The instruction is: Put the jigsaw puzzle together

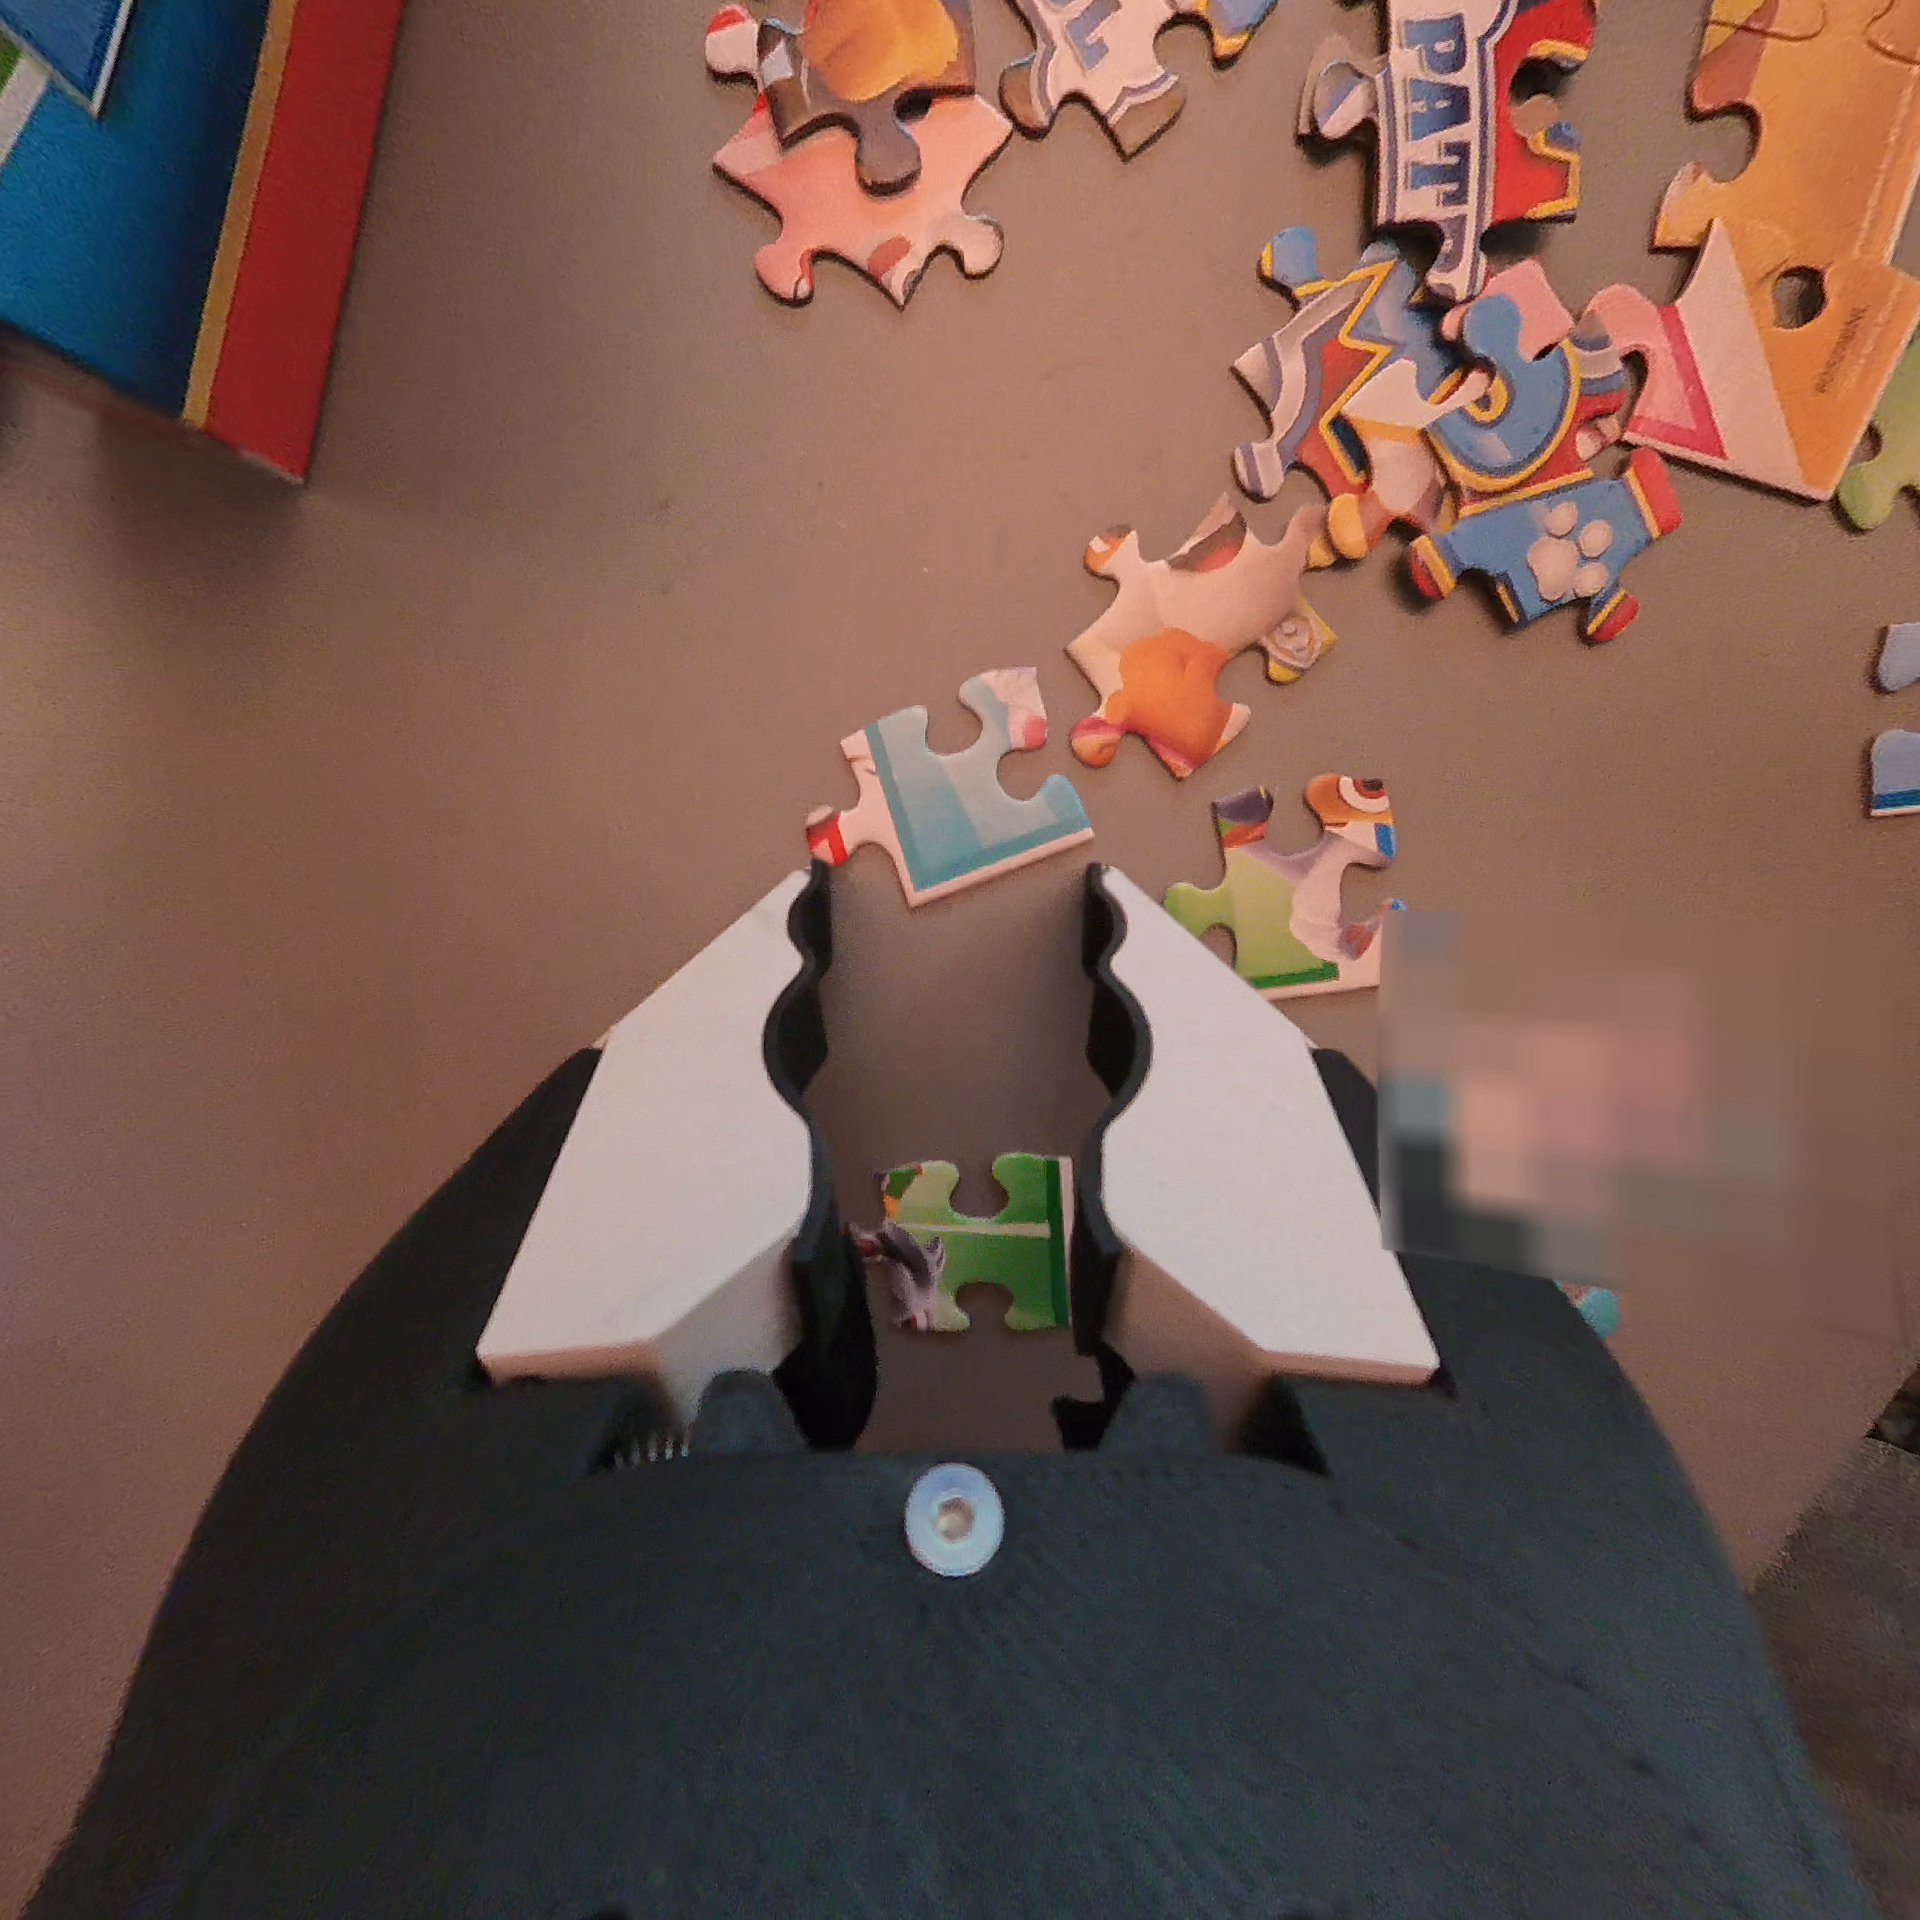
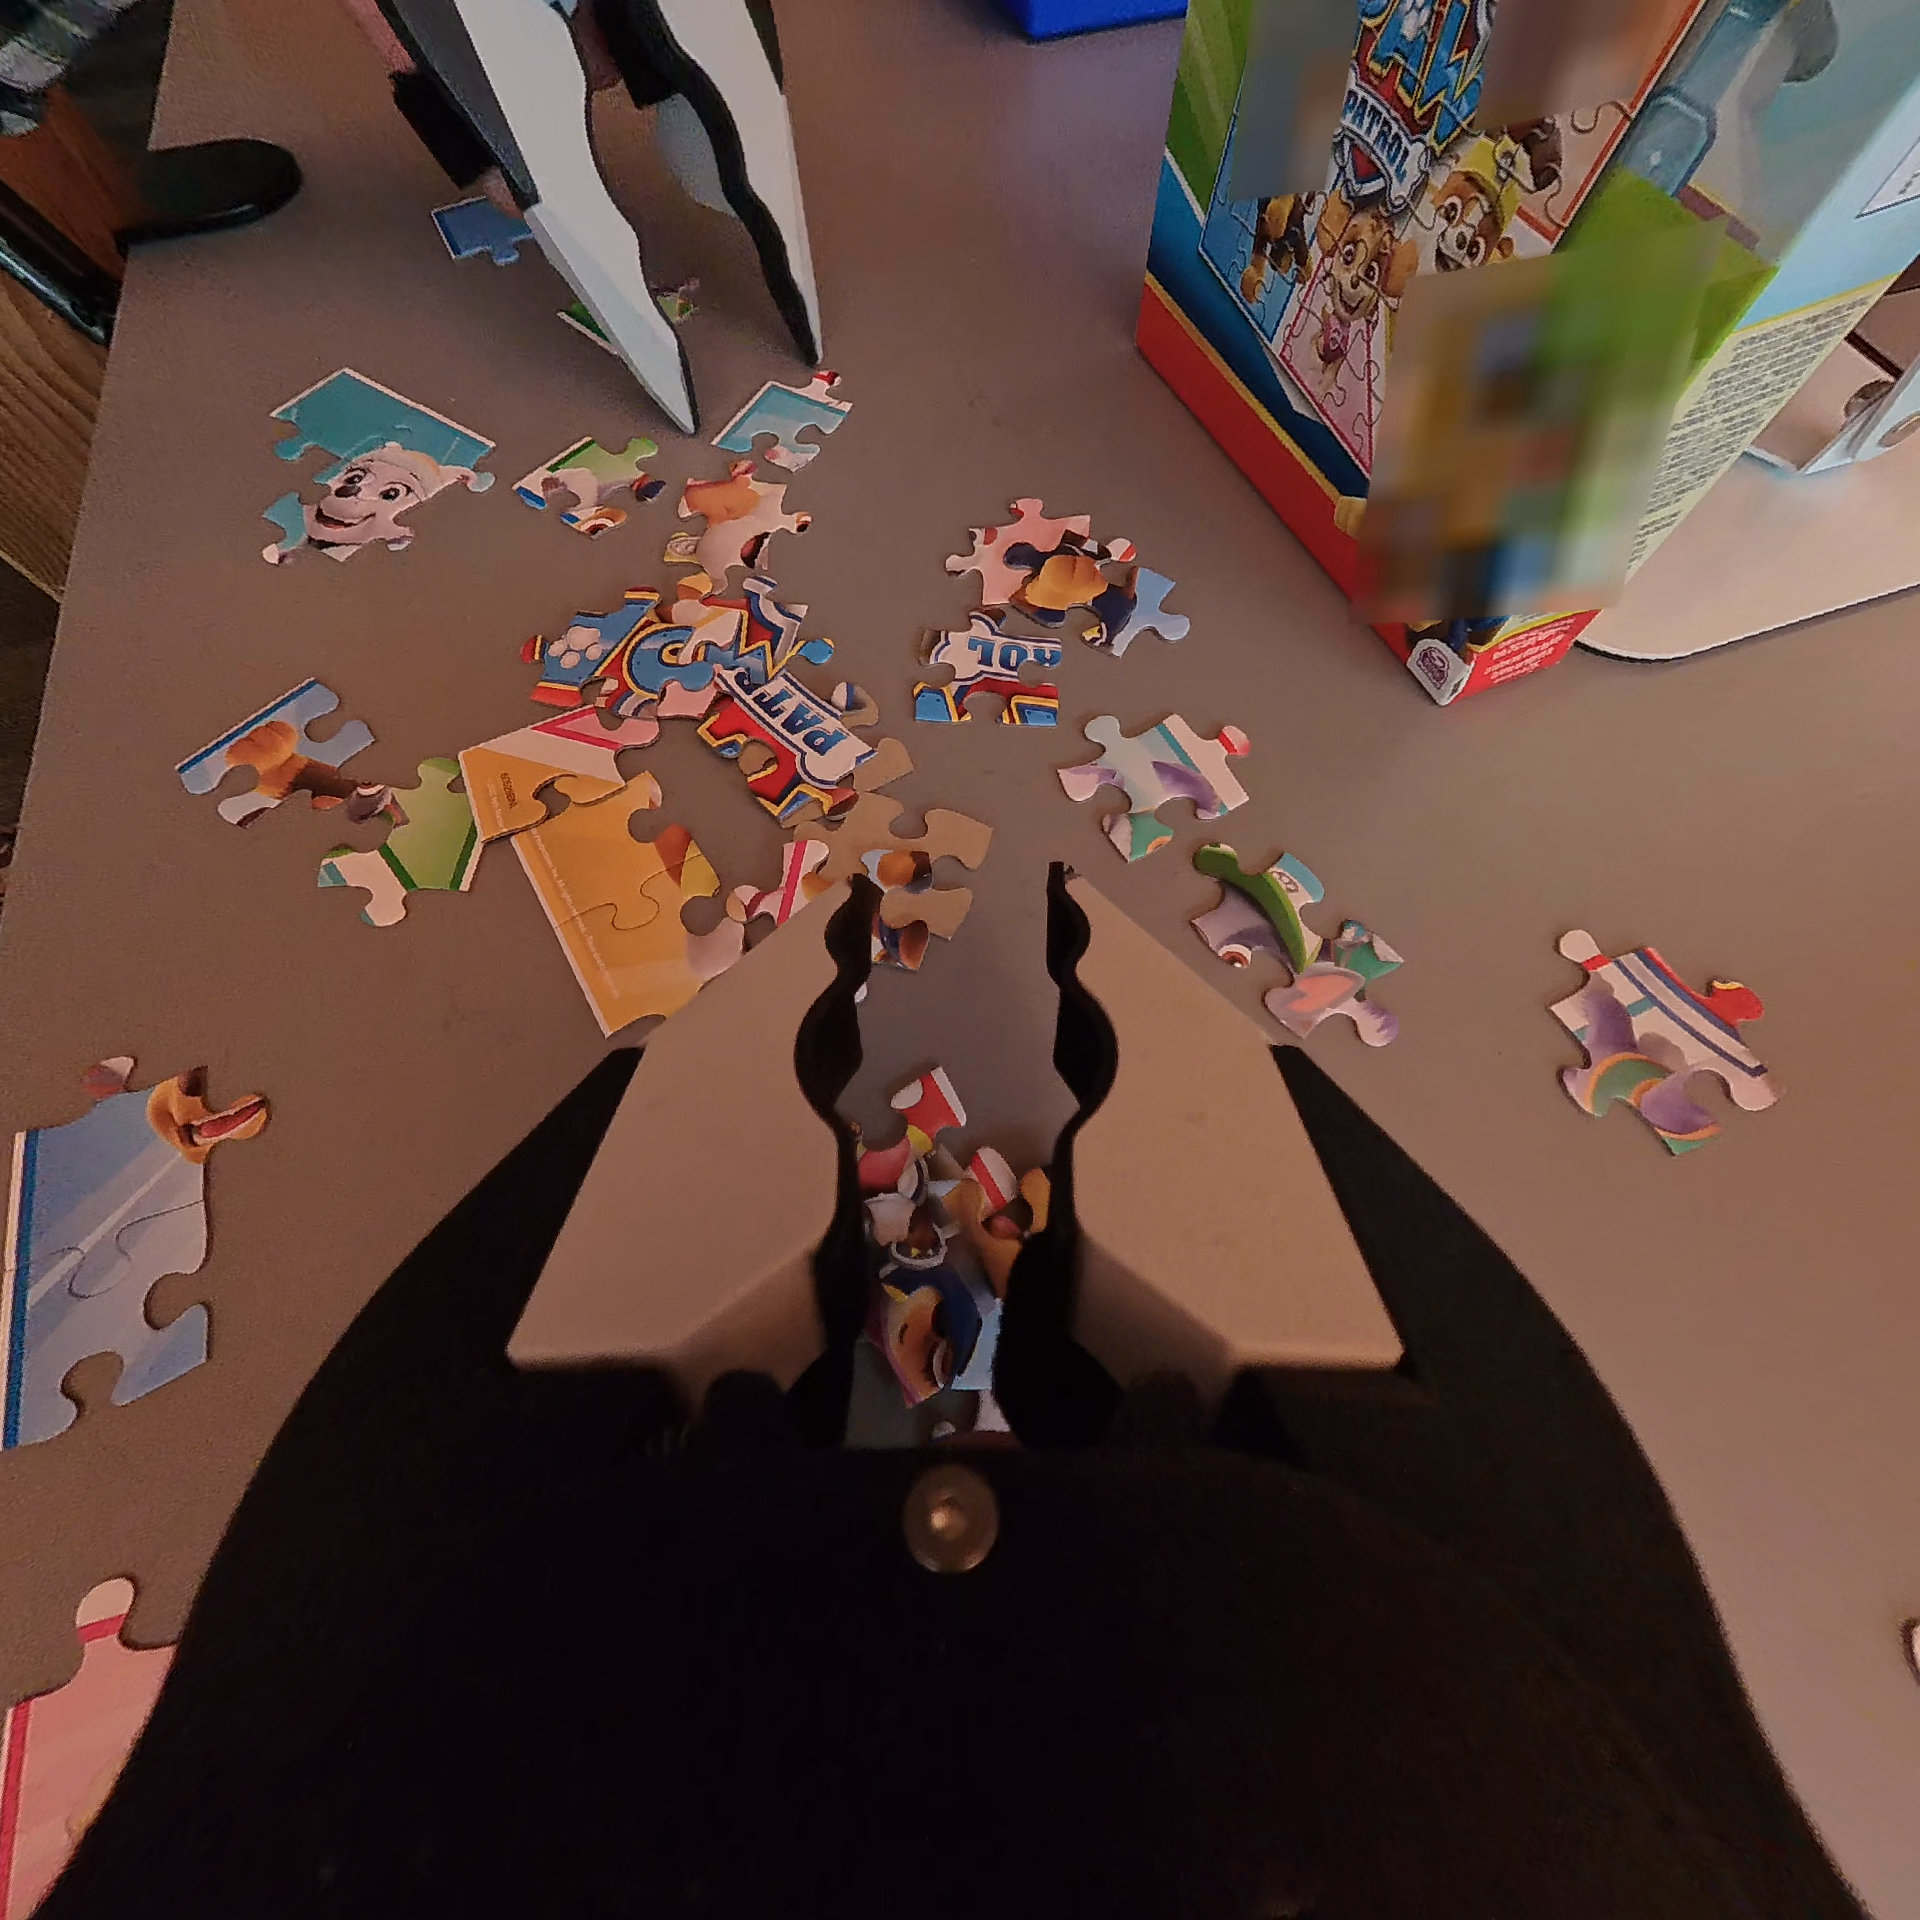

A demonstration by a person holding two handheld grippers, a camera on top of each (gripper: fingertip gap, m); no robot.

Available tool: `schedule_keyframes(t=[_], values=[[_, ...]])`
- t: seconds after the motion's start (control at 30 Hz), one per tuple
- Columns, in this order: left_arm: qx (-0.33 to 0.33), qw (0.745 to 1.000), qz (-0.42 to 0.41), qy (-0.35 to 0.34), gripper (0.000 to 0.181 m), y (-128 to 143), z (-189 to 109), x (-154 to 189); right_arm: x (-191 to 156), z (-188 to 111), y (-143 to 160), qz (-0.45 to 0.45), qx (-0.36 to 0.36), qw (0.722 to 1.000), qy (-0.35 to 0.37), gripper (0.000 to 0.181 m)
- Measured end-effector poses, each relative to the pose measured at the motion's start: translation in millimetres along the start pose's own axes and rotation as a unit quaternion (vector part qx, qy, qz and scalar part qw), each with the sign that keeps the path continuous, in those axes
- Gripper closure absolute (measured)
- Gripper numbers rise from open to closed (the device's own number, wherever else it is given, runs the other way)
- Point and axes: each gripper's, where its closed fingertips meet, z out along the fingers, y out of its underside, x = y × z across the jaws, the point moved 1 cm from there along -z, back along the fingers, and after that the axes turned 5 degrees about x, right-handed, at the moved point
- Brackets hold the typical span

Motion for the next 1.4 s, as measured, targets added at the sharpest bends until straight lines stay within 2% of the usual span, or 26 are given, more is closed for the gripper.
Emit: schedule_keyframes(t=[0.1,0.27,0.4,0.5,0.63,0.73,0.77,0.9,1.0,1.1,1.17,1.2,1.4], values=[[-0.003,1.000,0.009,0.004,0.138,-7,4,-1,0,0,0,-0.001,-0.001,1.000,0.000,0.150],[-0.022,0.998,0.056,0.015,0.158,-14,8,2,0,-1,0,-0.005,0.000,1.000,0.001,0.149],[-0.013,0.999,0.027,0.011,0.148,-18,1,0,0,-2,0,-0.008,0.000,1.000,0.002,0.150],[0.003,1.000,0.011,0.006,0.146,-23,0,4,-1,-3,-2,-0.009,0.003,1.000,0.001,0.150],[-0.021,1.000,0.017,0.002,0.148,-14,6,9,-3,-1,0,-0.016,-0.004,1.000,0.000,0.149],[-0.025,0.999,-0.011,-0.039,0.131,2,-21,2,-2,-2,1,-0.015,-0.005,1.000,0.002,0.150],[-0.022,0.998,-0.025,-0.048,0.132,11,-33,2,-1,-2,1,-0.015,-0.003,1.000,0.003,0.149],[-0.043,0.991,-0.100,-0.083,0.128,73,-69,8,-3,-2,-1,-0.015,0.000,1.000,-0.001,0.150],[-0.048,0.984,-0.148,-0.091,0.132,109,-80,17,-5,1,1,-0.019,-0.007,1.000,-0.005,0.149],[-0.060,0.979,-0.171,-0.093,0.136,133,-80,24,-7,2,2,-0.023,-0.011,1.000,-0.007,0.149],[-0.050,0.978,-0.182,-0.090,0.141,138,-79,28,-7,2,2,-0.023,-0.011,1.000,-0.006,0.149],[-0.039,0.978,-0.190,-0.079,0.135,137,-79,33,-7,2,2,-0.022,-0.011,1.000,-0.005,0.149],[-0.035,0.979,-0.195,-0.051,0.134,142,-84,61,-3,0,2,-0.017,-0.007,1.000,0.000,0.149]])
